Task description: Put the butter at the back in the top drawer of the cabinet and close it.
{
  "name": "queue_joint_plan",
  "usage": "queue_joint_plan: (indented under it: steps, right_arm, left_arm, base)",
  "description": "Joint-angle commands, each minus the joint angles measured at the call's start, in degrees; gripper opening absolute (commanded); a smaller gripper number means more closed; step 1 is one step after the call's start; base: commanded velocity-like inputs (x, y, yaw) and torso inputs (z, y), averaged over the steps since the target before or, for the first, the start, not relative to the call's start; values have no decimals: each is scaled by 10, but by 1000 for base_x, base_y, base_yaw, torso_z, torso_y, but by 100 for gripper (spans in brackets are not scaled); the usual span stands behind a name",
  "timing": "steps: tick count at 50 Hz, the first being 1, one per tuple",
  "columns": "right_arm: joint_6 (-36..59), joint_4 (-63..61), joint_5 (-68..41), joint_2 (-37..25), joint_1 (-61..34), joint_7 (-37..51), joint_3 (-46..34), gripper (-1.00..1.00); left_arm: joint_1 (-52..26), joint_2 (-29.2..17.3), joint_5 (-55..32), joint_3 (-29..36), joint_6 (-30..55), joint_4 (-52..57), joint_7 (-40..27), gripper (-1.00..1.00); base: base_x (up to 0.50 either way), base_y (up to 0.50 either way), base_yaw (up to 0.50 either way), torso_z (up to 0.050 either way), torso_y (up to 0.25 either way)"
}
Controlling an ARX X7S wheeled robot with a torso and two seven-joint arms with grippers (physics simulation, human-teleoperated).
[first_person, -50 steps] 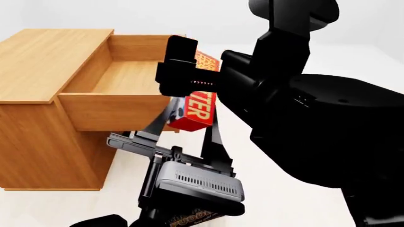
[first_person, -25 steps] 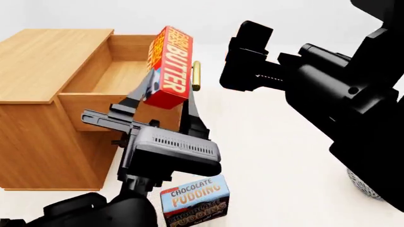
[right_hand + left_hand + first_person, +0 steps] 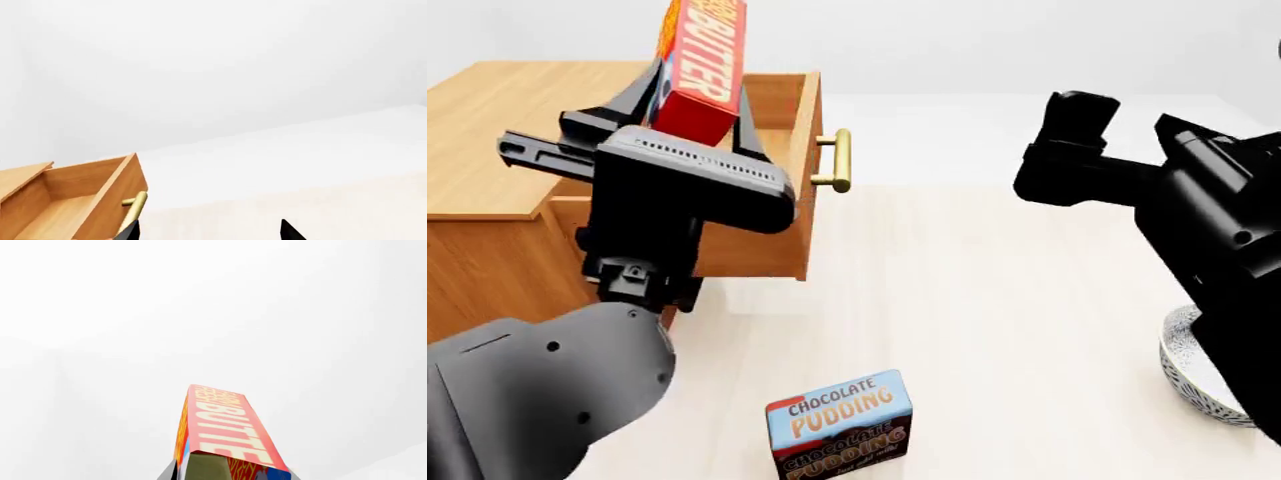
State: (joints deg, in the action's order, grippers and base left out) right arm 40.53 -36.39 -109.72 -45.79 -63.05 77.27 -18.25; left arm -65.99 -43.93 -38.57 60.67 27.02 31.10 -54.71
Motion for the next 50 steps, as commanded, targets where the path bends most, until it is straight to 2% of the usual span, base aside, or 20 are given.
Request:
queue_joint_plan:
  steps: [1,9,21,38,50]
  right_arm:
    - [48,-18,151,-25,35,-27,-22,100]
    - [55,-37,218,-24,66,-39,-40,100]
    - [42,-42,234,-18,86,-54,-41,100]
    - [37,-54,230,-12,93,-54,-43,100]
    - [33,-58,235,-15,102,-58,-43,100]
  left_arm:
    - [-30,-32,-63,-59,-16,-17,36,-100]
    - [-33,-39,-99,-79,-26,-32,54,-100]
    - [-43,-23,-134,-90,-30,-60,83,-100]
    - [-94,42,-190,-109,-9,-162,123,-100]
    - [-126,104,-162,-97,4,-297,131,-100]
  base:
    - [0,0,0,0,0]
    - [0,0,0,1,1]
    - [0,0,0,0,1]
    - [1,0,0,1,1]
    - [0,0,0,0,2]
